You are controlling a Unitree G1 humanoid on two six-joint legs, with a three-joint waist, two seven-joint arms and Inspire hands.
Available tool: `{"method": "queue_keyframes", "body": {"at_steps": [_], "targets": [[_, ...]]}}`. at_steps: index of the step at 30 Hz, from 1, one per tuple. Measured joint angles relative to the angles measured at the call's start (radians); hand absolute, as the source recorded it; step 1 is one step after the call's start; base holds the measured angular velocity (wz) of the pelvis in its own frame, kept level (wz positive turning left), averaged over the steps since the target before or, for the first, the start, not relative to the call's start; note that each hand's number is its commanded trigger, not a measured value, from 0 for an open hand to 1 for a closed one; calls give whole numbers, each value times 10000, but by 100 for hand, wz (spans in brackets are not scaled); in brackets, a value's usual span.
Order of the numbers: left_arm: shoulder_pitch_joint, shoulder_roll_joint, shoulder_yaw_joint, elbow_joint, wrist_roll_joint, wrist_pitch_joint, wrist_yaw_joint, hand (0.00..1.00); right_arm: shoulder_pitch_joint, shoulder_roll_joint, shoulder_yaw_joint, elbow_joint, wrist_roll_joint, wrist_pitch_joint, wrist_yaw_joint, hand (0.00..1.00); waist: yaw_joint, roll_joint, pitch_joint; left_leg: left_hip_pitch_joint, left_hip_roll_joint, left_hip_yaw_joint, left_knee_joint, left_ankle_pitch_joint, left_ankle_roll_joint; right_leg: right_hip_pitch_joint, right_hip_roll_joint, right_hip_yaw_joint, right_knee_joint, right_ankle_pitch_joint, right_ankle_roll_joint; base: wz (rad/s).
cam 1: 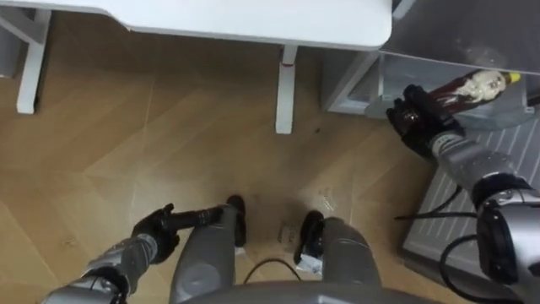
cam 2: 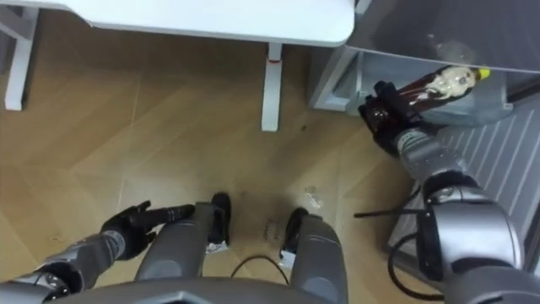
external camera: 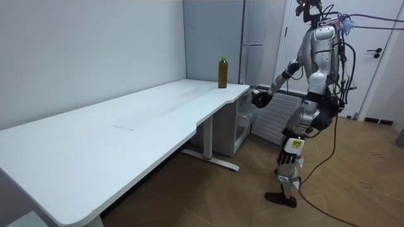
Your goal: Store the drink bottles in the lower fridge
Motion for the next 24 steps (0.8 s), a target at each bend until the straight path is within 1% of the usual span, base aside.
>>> {"method": "queue_keyframes", "body": {"at_steps": [3,4,8,9,12,13,15,16,18,20,24], "targets": [[-152,-14,-35,-3,-35,-145,55,0,-118,-244,1,-85,8,-253,-100,100,23,2,1,-522,-5,-8,293,1,0,-562,-34,47,328,-1,-53,1],[-163,-18,-83,-2,-174,-245,82,0,-126,-330,4,-160,17,-286,-137,100,35,-1,2,-679,-6,21,353,1,1,-739,-43,102,434,-7,-64,-4],[-217,-21,-346,-27,-389,-436,289,0,-179,-439,7,-224,71,-583,-160,100,31,-7,5,-1004,-23,71,373,5,8,-1108,-68,150,499,-6,-64,-1],[-251,-23,-424,-105,-390,-507,376,0,-215,-509,17,-260,128,-663,-190,100,33,-14,9,-1156,-61,74,391,14,23,-1292,-110,167,578,-8,-61,0],[-298,-25,-792,-194,-819,-703,695,0,-486,-626,99,-283,185,-708,-421,100,88,-68,41,-1506,-69,224,523,7,53,-1753,-149,300,754,-14,-56,-4],[-315,-26,-811,-232,-931,-776,757,0,-547,-636,166,-282,165,-793,-485,100,90,-81,52,-1632,-67,224,582,4,58,-1884,-154,296,793,-17,-61,0],[-308,-26,-880,-357,-1162,-797,917,0,-639,-651,174,-285,93,-814,-556,100,37,-94,60,-1829,-54,222,668,4,57,-2075,-160,286,856,-29,-79,2],[-305,-26,-885,-495,-1191,-795,1031,0,-738,-685,174,-307,-14,-815,-652,100,10,-115,71,-1997,-81,226,728,2,59,-2259,-212,288,964,-53,-99,5],[-321,-23,-918,-618,-1192,-877,1199,0,-908,-754,174,-451,-79,-819,-847,100,-46,-120,74,-2309,-109,229,853,-3,67,-2585,-277,288,1145,-99,-111,7],[-249,2,-1067,-930,-1359,-988,1400,0,-1038,-884,192,-696,51,-855,-959,100,-122,-120,74,-2701,-101,236,1021,-6,71,-2999,-277,329,1317,-111,-128,2],[-172,106,-1455,-1292,-1915,-1009,1617,0,-1129,-1041,267,-926,516,-911,-1268,100,-132,-120,74,-2979,-97,234,1117,-7,70,-3308,-281,352,1472,-133,-159,0]]}}
